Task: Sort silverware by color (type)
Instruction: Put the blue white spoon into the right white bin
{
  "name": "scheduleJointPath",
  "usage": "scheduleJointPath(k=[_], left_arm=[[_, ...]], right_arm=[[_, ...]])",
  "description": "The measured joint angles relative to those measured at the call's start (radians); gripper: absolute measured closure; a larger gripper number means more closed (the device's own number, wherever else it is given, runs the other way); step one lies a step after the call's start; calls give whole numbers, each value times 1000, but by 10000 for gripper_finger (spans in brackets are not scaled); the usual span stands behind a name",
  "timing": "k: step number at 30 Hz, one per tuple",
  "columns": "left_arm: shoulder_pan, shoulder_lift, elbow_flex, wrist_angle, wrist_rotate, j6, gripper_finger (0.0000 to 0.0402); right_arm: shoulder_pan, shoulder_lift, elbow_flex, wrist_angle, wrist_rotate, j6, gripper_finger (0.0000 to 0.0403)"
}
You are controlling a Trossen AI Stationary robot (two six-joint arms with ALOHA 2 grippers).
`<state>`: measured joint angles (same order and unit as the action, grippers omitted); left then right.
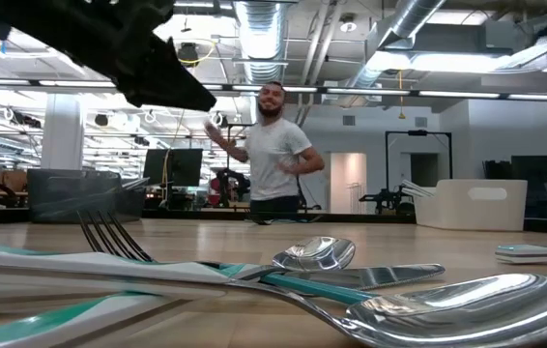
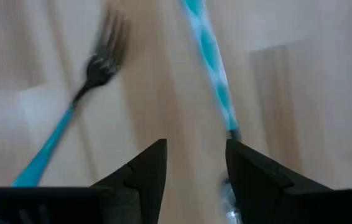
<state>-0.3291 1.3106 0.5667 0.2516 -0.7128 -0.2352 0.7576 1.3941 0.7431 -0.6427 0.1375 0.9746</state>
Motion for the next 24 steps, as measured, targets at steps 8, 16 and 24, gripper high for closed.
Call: scheduleJointPath(k=[8, 16, 24], left_arm=[[88, 0, 0, -3, 68, 43, 274], [111, -4, 0, 54, 54, 67, 274], [99, -5, 0, 55, 122, 46, 274]], right_arm=[[-22, 63, 3, 62, 74, -94, 198], [-8, 234, 15, 49, 34, -114, 212], [-15, 186, 29, 45, 112, -65, 356]])
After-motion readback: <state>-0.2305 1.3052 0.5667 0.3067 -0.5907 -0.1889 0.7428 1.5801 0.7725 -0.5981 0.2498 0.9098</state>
